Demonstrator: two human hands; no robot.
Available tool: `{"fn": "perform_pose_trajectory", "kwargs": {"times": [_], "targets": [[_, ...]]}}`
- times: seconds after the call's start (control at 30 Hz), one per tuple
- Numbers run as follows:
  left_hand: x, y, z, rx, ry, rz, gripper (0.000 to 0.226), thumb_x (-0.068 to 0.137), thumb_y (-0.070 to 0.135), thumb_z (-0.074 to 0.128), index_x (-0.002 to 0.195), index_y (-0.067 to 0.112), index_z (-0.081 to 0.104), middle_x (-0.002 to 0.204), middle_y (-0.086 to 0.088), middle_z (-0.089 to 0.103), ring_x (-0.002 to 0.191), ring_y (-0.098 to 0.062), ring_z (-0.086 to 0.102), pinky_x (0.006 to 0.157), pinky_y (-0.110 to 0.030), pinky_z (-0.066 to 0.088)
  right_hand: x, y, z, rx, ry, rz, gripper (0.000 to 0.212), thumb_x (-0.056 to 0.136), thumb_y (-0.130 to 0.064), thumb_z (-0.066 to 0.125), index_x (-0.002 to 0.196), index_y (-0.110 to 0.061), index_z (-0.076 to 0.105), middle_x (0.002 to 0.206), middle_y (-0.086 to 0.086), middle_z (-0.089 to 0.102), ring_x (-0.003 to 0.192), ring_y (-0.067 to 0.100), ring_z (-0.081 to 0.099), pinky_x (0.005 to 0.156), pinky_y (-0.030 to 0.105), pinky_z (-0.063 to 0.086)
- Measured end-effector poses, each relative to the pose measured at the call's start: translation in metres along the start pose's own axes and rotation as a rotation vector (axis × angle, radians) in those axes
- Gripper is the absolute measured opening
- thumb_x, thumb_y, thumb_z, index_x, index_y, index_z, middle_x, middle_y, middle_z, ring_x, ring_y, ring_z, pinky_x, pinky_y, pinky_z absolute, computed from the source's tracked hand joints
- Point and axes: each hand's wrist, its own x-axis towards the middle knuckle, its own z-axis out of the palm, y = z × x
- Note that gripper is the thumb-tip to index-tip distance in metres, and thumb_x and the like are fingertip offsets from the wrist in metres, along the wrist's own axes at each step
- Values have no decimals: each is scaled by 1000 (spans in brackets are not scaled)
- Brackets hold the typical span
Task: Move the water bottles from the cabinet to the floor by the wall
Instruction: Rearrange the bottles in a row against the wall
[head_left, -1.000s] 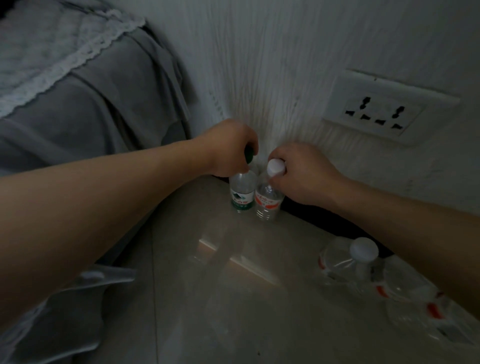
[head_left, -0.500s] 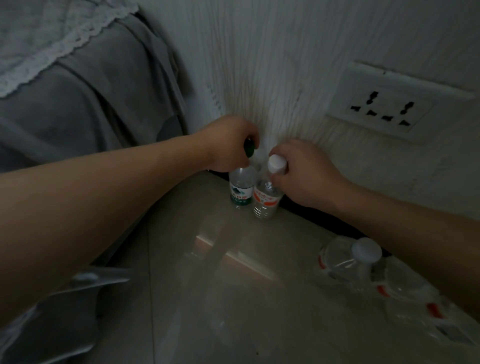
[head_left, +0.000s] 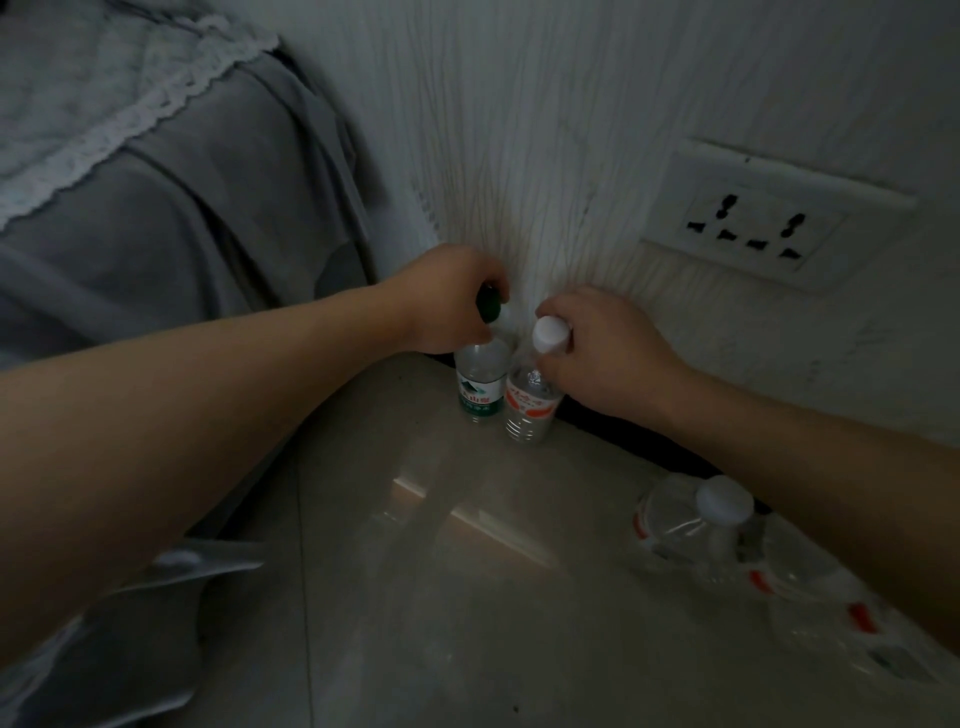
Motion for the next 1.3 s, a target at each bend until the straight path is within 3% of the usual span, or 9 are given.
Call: {"fn": "perform_pose_trajectory", "kwargs": {"times": [0.17, 0.67, 0.93, 1.07, 1.3], "targets": [[-3, 0, -1, -9, 2, -9, 44, 78, 22, 78, 119, 19, 62, 117, -2, 62, 107, -18, 57, 88, -31, 49, 0, -1, -2, 13, 1, 2, 24, 80, -20, 68, 102, -10, 67, 100, 7, 63, 88, 19, 57, 73, 32, 47], [-3, -1, -2, -14, 5, -13, 42, 79, 24, 79, 117, 20, 62, 115, 0, 63, 103, -15, 58, 82, -26, 45, 3, -6, -2, 32, 9, -13, 19, 82, -18, 67, 100, -12, 69, 95, 2, 65, 85, 16, 58, 68, 26, 40], [-3, -2, -1, -29, 8, -20, 43, 79, 23, 78, 119, 19, 62, 117, -1, 62, 104, -15, 57, 84, -25, 45, 2, -4, -2, 40, 25, -30, 20, 81, -16, 70, 101, -11, 68, 98, 5, 66, 88, 19, 60, 76, 34, 49], [-3, -1, -2, -39, 6, -17, 44, 79, 22, 78, 120, 18, 62, 117, -1, 62, 98, -10, 52, 82, -24, 43, 2, -2, 1, 49, 28, -35, 19, 81, -17, 69, 100, -12, 67, 95, 4, 64, 86, 18, 58, 72, 31, 46], [-3, -2, -2, -32, -17, -28, 48, 78, 24, 79, 121, 20, 61, 120, 0, 61, 105, -14, 56, 84, -25, 45, 3, -1, 3, 71, 43, -32, 25, 82, -19, 69, 105, -11, 67, 98, 3, 63, 83, 12, 52, 71, 27, 41]]}}
